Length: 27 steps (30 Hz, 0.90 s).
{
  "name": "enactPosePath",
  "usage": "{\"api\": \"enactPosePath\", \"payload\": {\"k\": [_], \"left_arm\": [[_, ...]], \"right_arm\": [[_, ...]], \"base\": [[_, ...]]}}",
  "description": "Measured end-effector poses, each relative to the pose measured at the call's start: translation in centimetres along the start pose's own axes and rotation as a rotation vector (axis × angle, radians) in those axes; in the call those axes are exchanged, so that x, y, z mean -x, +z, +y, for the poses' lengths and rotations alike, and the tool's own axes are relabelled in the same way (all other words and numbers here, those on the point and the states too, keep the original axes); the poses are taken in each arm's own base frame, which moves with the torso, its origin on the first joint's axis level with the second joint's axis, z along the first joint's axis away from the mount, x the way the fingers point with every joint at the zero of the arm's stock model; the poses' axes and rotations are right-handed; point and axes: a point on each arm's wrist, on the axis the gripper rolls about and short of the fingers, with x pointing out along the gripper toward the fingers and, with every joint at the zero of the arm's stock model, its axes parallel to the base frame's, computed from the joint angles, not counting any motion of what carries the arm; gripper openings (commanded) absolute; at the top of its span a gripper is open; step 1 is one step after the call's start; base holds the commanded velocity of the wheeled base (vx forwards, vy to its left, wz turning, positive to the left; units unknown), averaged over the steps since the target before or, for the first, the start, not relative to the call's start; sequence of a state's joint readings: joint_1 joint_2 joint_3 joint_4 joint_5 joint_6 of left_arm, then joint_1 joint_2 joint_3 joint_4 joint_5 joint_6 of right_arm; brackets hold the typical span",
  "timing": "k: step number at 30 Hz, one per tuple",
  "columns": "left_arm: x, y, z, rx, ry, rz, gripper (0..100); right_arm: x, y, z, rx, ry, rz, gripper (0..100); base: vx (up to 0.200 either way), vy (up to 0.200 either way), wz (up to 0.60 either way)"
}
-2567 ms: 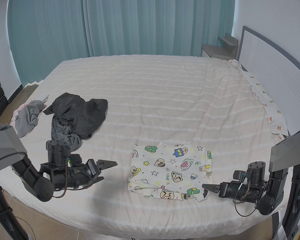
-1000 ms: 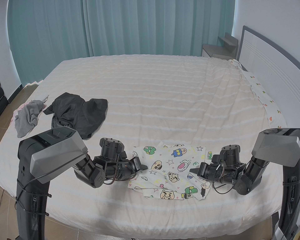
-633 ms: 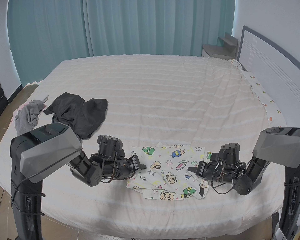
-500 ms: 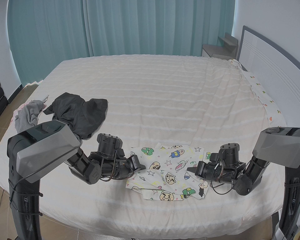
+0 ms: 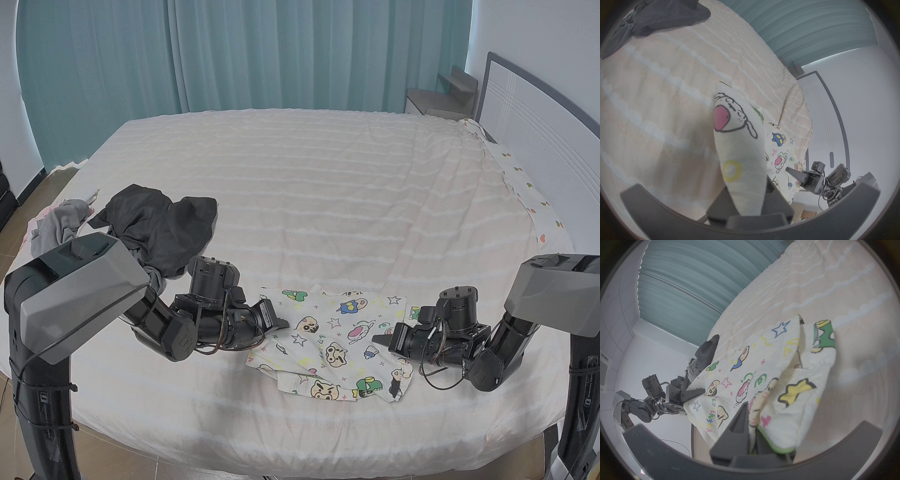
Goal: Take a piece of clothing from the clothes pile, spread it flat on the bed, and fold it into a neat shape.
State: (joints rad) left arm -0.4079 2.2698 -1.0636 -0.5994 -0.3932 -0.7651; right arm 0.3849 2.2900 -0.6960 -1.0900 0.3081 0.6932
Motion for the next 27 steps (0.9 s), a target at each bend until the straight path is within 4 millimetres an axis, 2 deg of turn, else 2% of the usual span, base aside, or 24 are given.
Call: {"api": "enactPosePath", "payload": {"k": [27], "left_arm": [[1.5,1.1,1.2,0.029,0.025,-0.034,0]], "right_arm": [[-0.5,-0.8,1.4,0.025,0.032,0.019,0]], "base": [[0.0,0.2,0.0]]}}
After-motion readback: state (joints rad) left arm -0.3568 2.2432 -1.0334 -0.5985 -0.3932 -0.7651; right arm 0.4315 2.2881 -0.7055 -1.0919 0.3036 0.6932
